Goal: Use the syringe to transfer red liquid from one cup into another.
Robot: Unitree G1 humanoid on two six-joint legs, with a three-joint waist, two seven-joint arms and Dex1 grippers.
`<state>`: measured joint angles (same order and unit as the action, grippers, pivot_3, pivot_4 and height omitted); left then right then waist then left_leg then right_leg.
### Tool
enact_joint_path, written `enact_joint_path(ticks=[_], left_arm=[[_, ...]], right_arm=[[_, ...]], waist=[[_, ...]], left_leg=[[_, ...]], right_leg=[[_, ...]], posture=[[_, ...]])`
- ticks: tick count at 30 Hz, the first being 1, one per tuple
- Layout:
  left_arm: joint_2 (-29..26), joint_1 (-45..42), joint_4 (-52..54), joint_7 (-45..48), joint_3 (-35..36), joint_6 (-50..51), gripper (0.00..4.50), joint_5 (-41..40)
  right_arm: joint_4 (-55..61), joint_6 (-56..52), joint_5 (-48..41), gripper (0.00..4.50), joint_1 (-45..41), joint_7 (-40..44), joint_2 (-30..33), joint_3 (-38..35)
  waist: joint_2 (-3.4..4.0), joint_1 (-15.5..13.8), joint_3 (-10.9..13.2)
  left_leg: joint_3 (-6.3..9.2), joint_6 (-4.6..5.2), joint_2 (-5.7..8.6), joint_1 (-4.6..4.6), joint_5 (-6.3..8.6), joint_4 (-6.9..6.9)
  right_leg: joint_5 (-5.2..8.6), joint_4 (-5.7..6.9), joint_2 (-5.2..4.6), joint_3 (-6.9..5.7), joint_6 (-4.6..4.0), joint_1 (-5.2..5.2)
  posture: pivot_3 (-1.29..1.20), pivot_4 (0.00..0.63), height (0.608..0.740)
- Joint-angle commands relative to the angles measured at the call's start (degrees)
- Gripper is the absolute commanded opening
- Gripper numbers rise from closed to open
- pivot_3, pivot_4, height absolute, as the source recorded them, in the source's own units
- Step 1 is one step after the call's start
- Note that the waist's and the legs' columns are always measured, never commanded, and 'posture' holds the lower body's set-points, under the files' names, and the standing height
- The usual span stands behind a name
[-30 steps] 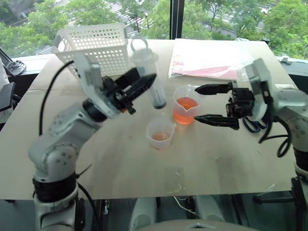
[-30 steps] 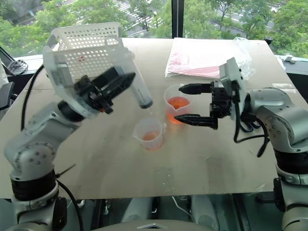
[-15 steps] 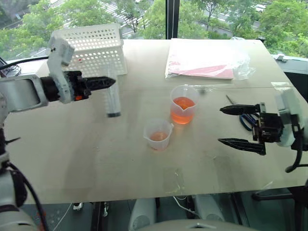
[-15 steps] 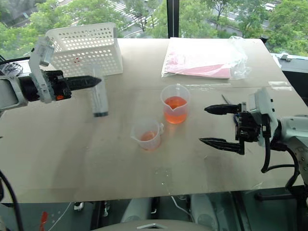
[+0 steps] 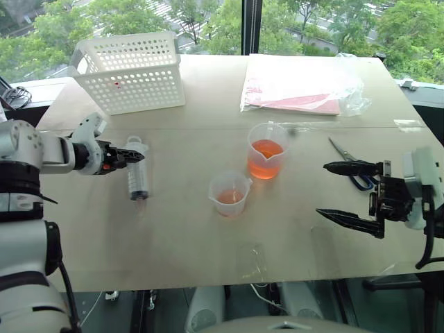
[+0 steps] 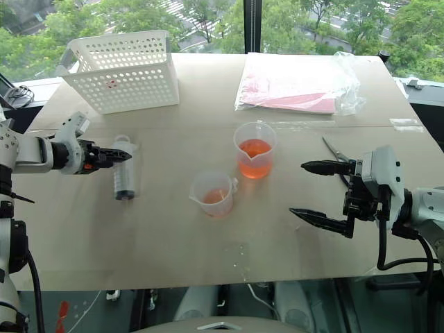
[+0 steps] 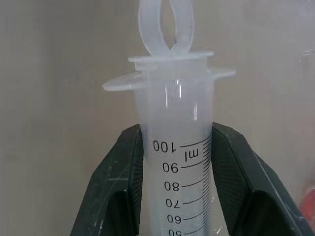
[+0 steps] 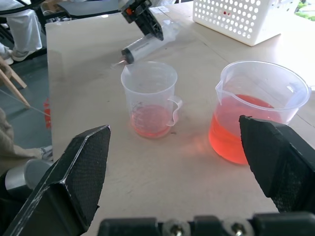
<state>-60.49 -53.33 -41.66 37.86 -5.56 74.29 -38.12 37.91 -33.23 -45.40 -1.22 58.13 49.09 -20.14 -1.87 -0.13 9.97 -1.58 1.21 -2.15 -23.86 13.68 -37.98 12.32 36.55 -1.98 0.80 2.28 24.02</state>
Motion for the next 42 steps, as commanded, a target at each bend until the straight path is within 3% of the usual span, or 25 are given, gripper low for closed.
enact_joint_path(ticks=[1, 6, 12, 17, 18, 19, 22, 27, 32, 37, 42], left_arm=[[-3.56, -2.48, -3.71, 11.56, -7.48, -10.02, 1.45, 10.95], [-4.54, -3.4, -2.35, 27.81, -17.97, -26.19, 1.45, 24.4], [-2.3, -6.23, -5.45, 33.39, -19.87, -36.13, 1.45, 34.04], [-1.14, -6.45, -3.9, 33.27, -14.81, -33.98, 3.85, 34.66], [-1.98, -5.66, -1.84, 33.54, -12.92, -32.74, 4.31, 33.68], [-2.99, -4.44, 0.85, 34.21, -11.05, -31.25, 4.47, 32.54], [-6.11, 0.65, 10.54, 34.79, -4.26, -25.2, 4.47, 28.25], [-6.98, 19.95, 34.03, 30.19, 18.07, -20.87, 4.47, 19.31], [3.96, 37.3, 57.17, 22.78, 37.78, -14.97, 4.47, 11.81], [10.16, 49.43, 67.49, 20.84, 46.2, -17.15, 4.47, 8.15], [16.65, 62.81, 74.51, 21.84, 54.06, -19.81, 4.47, 2.99]], right_arm=[[1.48, 0.54, -1.76, 4.48, -0.34, -0.54, 0.6, -1.17], [0.61, 0.59, -1.92, 4.48, -1.3, 0.02, 1.1, -0.1], [0.07, 0.48, -2.41, 4.48, -2.4, -0.05, 1.09, 0.79], [0.95, 0.65, -2.62, 4.5, -1.31, 0.51, 1.25, 1.1], [0.98, 0.7, -2.95, 4.5, -0.99, 0.9, 1.37, 0.65], [0.93, 0.89, -3.15, 4.5, -0.7, 1.34, 1.48, 0.27], [0.81, 1.96, -3.23, 4.5, -0.09, 2.48, 1.62, -0.37], [-0.04, 2.93, -4.34, 4.5, -0.87, 3.37, 1.42, -0.73], [-3.53, 3.81, -6.93, 4.5, -7.08, 3.49, -0.03, 0.96], [-6.2, 3.44, -6.9, 4.5, -10.02, 5.36, 0.79, 1.89], [-8.37, 4.1, -4.05, 4.5, -5.12, 8.59, 3.21, -0.29]], waist=[[0.0, 0.11, 0.0], [0.03, -0.06, -0.03], [0.02, -0.35, -0.03], [-0.02, -0.57, -0.02], [-0.05, -0.56, -0.02], [-0.05, -0.56, -0.02], [-0.05, -0.25, -0.02], [-0.04, 0.56, -0.03], [-0.01, 0.89, -0.03], [-0.06, 0.69, -0.07], [-0.05, 0.45, -0.08]], left_leg=[[-0.01, 0.0, 0.0, 0.01, 0.0, 0.0], [-0.06, 0.0, -0.02, 0.07, 0.0, -0.01], [-0.17, 0.02, -0.03, 0.01, 0.01, -0.02], [-0.15, 0.03, -0.03, -0.1, 0.01, -0.03], [-0.13, 0.02, -0.03, -0.12, 0.01, -0.04], [-0.13, 0.02, -0.03, -0.14, 0.01, -0.06], [-0.15, 0.03, -0.06, -0.15, 0.01, -0.09], [0.14, 0.03, -0.22, -0.03, 0.01, -0.09], [0.17, 0.03, -0.22, 0.09, 0.0, -0.14], [0.28, 0.03, -0.21, 0.16, 0.0, -0.24], [0.26, 0.03, -0.17, 0.1, 0.01, -0.21]], right_leg=[[0.0, 0.02, 0.01, 0.0, 0.0, 0.0], [0.0, 0.08, 0.0, 0.05, -0.05, 0.0], [-0.01, 0.07, -0.02, 0.13, -0.05, 0.06], [0.0, 0.07, -0.02, 0.12, -0.01, 0.13], [0.0, 0.07, -0.02, 0.11, -0.01, 0.14], [-0.01, 0.07, -0.02, 0.1, 0.0, 0.14], [-0.04, 0.07, -0.02, 0.14, 0.05, 0.14], [-0.12, 0.17, -0.07, 0.18, 0.22, 0.13], [0.05, 0.22, -0.13, 0.14, 0.13, 0.03], [0.02, 0.25, -0.11, 0.08, 0.06, -0.11], [-0.01, 0.17, -0.2, 0.09, -0.02, -0.11]], posture=[[0.0, 0.15, 0.74], [0.0, 0.15, 0.74], [0.0, 0.15, 0.74], [0.0, 0.15, 0.74], [0.0, 0.15, 0.74], [0.0, 0.15, 0.74], [0.0, 0.15, 0.74], [0.0, 0.15, 0.74], [0.0, 0.15, 0.74], [0.0, 0.15, 0.74], [0.0, 0.15, 0.74]])
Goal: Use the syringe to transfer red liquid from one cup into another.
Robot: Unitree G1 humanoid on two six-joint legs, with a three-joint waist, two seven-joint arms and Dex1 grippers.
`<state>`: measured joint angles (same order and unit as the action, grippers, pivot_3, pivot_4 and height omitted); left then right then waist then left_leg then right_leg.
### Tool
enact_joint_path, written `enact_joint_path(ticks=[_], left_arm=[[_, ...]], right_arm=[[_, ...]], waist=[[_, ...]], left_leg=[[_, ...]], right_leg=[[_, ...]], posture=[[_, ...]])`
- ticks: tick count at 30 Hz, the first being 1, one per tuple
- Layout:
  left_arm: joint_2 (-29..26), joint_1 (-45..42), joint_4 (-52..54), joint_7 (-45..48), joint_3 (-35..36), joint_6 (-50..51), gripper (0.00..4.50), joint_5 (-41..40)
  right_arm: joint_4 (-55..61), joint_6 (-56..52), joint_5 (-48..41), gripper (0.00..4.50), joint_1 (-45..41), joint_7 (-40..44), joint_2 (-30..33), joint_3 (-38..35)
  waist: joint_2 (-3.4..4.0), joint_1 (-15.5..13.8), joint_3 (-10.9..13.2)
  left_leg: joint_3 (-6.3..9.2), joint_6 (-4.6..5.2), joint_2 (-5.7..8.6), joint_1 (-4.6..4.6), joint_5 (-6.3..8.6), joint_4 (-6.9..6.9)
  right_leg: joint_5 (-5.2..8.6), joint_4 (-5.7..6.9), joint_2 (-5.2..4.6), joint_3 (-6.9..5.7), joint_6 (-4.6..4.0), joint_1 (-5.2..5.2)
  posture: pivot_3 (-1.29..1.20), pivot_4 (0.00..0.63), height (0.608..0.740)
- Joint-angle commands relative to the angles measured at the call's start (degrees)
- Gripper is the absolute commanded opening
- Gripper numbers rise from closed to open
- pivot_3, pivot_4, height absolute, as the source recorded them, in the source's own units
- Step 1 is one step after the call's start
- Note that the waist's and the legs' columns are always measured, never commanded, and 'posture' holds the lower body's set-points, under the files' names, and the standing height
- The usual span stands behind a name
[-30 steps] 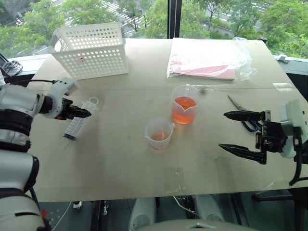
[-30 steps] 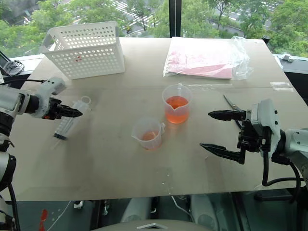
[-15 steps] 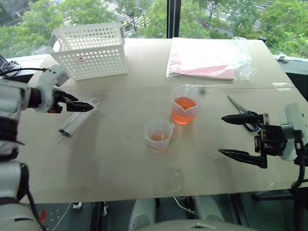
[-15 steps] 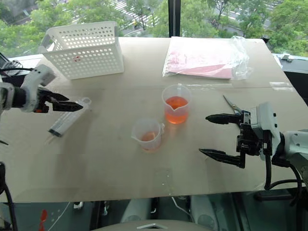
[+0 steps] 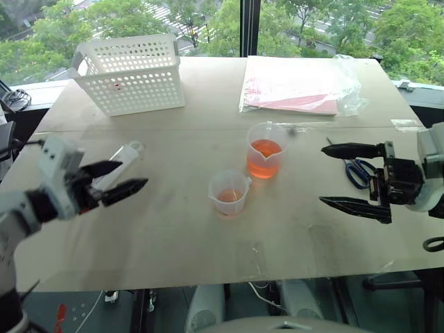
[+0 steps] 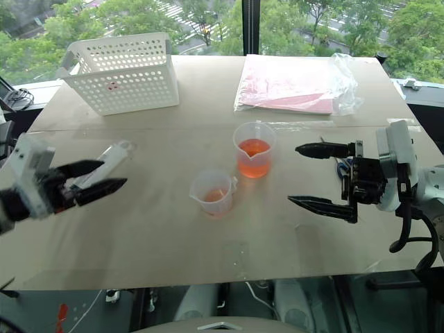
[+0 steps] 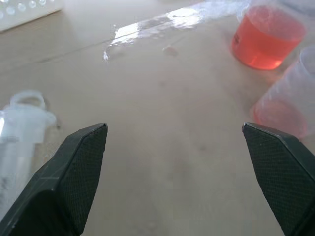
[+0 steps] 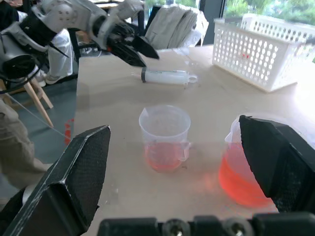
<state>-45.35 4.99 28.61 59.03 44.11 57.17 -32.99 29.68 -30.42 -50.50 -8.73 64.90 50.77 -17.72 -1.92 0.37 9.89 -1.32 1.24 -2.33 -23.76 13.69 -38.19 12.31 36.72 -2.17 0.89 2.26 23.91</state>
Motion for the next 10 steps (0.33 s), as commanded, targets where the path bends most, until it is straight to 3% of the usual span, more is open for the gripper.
enact_joint_path(ticks=[1, 10], left_arm=[[2.66, 6.61, 5.3, 0.12, 5.21, -2.96, 4.47, -2.81], [12.27, 24.07, 10.69, -3.16, 7.24, -11.85, 4.47, -3.42]], right_arm=[[-0.47, 1.51, 1.99, 4.5, 4.3, 2.48, 2.13, -3.63], [-5.65, 7.32, 12.75, 4.5, 23.67, 6.19, 3.31, -12.09]], waist=[[0.0, -0.18, 0.0], [0.05, -1.11, -0.24]], left_leg=[[0.0, 0.0, 0.0, 0.0, 0.0, 0.0], [-0.03, 0.02, 0.02, 0.16, 0.02, -0.04]], right_leg=[[0.0, -0.02, -0.01, 0.01, 0.0, 0.0], [0.15, -0.05, -0.09, 0.01, 0.22, -0.11]], posture=[[0.0, 0.15, 0.74], [0.0, 0.15, 0.74]])
